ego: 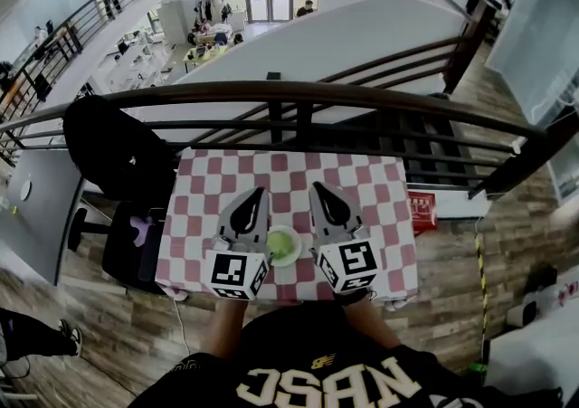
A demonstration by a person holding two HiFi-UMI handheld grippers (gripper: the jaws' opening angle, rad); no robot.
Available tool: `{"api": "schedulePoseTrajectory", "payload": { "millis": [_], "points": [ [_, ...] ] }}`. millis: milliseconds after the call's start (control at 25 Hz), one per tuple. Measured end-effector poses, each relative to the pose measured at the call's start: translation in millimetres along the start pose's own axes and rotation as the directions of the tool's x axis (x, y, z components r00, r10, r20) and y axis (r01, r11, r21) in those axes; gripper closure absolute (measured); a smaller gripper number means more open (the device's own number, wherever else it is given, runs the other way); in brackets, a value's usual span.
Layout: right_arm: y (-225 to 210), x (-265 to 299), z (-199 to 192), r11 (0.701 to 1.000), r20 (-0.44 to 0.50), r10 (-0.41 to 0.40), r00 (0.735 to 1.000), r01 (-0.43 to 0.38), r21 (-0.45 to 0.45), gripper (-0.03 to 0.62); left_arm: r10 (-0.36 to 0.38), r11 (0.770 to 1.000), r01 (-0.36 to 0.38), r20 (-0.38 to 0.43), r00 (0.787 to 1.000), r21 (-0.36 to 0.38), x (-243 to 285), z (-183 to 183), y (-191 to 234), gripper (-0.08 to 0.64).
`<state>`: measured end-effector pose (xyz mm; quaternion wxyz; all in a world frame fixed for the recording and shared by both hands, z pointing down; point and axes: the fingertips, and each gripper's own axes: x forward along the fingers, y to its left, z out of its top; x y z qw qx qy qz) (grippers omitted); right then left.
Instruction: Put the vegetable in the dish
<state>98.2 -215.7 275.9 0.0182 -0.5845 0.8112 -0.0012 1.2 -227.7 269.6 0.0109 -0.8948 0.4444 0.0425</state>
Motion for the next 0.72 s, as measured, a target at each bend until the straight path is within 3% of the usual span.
{"api": "schedulePoseTrajectory", "payload": {
  "millis": [280,720],
  "points": [
    [0,-9,-3,1.000,0.000,-0.010,1.000,0.010,0.001,0.577,0.043,0.999,-0.042,0.057,0.997,-0.004,-12,8,-1,0.541],
    [-16,-9,-13,1.000,-0.023,-0.030,0.999,0.030,0.001,0.577,-0.002,1.000,0.002,0.011,1.000,-0.001,5,-8,-26,0.541]
  ]
}}
